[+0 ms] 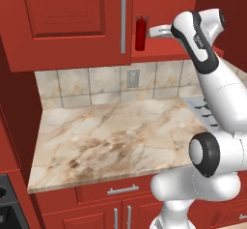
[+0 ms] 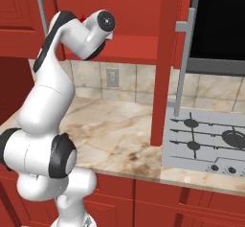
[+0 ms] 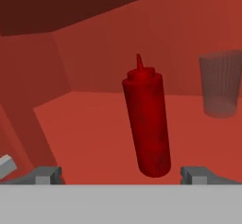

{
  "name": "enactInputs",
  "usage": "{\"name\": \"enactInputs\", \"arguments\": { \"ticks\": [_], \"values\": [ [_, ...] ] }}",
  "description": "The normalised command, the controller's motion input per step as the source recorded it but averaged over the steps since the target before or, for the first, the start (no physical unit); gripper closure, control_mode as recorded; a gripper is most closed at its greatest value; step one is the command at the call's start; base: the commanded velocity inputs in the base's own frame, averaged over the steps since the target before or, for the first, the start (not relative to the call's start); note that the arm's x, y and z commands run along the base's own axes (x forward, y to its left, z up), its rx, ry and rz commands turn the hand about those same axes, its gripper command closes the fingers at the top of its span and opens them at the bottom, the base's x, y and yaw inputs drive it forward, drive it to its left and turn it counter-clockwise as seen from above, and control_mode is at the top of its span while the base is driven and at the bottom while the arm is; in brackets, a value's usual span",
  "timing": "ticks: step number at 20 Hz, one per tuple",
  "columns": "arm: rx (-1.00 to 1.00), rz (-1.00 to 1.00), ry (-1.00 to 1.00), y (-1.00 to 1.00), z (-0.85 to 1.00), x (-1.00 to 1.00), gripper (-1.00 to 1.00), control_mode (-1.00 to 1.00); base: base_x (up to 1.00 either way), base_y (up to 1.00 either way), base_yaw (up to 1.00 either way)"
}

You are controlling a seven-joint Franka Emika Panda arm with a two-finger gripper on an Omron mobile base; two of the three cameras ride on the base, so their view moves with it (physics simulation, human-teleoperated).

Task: The dining table condiment station is running low on ketchup. Refill the condiment station by opening the cabinet and taking the ketchup from the cabinet and placing it on the dining table.

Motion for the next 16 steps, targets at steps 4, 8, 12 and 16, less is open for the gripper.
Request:
{"name": "enactInputs", "arguments": {
  "ticks": [4,8,12,16],
  "values": [
    [0.00,0.06,0.00,0.00,0.00,0.17,-1.00,-1.00,0.00,0.00,0.00],
    [0.00,0.04,0.00,0.02,0.00,0.17,-1.00,-1.00,0.00,0.00,0.00],
    [0.00,0.03,0.00,0.04,0.00,0.15,-1.00,-1.00,0.00,0.00,0.00],
    [0.00,0.03,0.00,0.06,0.00,0.16,-1.00,-1.00,0.00,0.00,0.00]
  ]
}}
